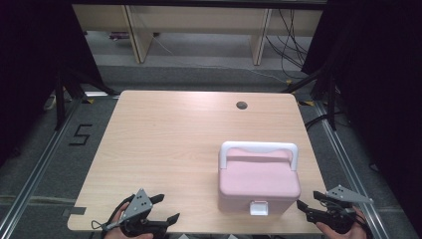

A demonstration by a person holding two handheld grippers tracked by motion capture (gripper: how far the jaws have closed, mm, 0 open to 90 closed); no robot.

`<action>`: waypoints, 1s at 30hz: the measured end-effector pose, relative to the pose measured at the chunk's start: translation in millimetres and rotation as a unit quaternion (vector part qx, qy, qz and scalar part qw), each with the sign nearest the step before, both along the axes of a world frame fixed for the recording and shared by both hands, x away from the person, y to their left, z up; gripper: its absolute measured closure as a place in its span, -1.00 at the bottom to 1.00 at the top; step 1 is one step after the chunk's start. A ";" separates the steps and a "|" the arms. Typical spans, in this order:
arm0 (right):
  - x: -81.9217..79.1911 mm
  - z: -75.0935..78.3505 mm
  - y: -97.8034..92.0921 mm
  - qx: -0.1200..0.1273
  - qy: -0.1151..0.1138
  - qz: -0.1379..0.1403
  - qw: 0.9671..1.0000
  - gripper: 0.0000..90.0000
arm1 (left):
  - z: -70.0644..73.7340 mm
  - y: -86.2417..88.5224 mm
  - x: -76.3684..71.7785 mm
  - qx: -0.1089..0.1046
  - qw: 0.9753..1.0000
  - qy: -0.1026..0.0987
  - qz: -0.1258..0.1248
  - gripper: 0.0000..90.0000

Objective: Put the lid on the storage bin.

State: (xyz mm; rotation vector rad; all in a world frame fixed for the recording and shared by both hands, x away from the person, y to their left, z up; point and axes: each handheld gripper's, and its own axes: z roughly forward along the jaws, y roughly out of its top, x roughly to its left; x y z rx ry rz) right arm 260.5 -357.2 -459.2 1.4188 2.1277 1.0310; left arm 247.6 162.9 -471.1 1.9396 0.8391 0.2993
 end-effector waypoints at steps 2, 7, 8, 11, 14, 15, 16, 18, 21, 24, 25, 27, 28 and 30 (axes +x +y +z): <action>-0.7 -3.5 -0.5 -0.005 0.001 0.003 1.000 -0.34 | -0.9 0.8 -2.4 0.000 1.000 -0.004 0.000 -0.52; -3.5 -9.1 0.5 -0.011 0.013 0.007 1.000 -0.36 | 1.0 3.0 -8.5 0.008 1.000 -0.009 -0.003 -0.53; -4.2 -10.6 1.0 -0.014 0.011 0.003 1.000 -0.38 | 0.8 3.0 -9.4 0.007 1.000 -0.010 -0.003 -0.53; -5.5 -12.8 0.0 -0.015 0.016 0.003 1.000 -0.39 | 1.0 2.9 -13.0 0.006 1.000 -0.011 -0.004 -0.54; -4.9 -15.6 -3.1 -0.023 0.011 0.011 1.000 -0.42 | 1.7 3.5 -15.1 0.010 1.000 -0.014 -0.007 -0.55; -6.2 -16.3 -3.6 -0.030 0.006 0.006 1.000 -0.44 | 1.5 3.1 -15.5 0.007 1.000 -0.014 -0.005 -0.56; -7.6 -16.7 -3.0 -0.027 0.012 -0.002 1.000 -0.45 | 1.6 3.8 -15.5 0.013 1.000 -0.015 -0.008 -0.56; -7.0 -18.4 -8.3 -0.050 0.002 0.009 0.999 -0.51 | 1.1 3.6 -16.4 0.012 1.000 -0.015 -0.008 -0.58; -7.8 -20.7 -11.0 -0.058 -0.001 0.005 0.998 -0.51 | 0.2 3.2 -16.7 0.016 1.000 -0.018 -0.006 -0.59; -7.7 -25.3 -13.1 -0.059 0.000 0.010 0.998 -0.53 | -1.0 2.0 -17.0 0.011 1.000 -0.016 -0.006 -0.61; -8.5 -25.5 -12.5 -0.055 0.009 0.005 0.998 -0.53 | -0.9 2.6 -16.5 0.015 1.000 -0.016 -0.009 -0.62; -8.1 -27.9 -14.1 -0.060 0.002 0.011 0.998 -0.56 | -2.2 1.1 -16.6 0.005 1.000 -0.019 -0.006 -0.64; -8.6 -28.7 -13.4 -0.058 0.010 0.004 0.998 -0.56 | -2.3 1.1 -16.5 0.005 1.000 -0.019 -0.006 -0.64; -8.9 -30.6 -14.9 -0.058 0.009 0.004 0.998 -0.56 | -1.9 2.1 -16.6 0.015 1.000 -0.017 -0.007 -0.64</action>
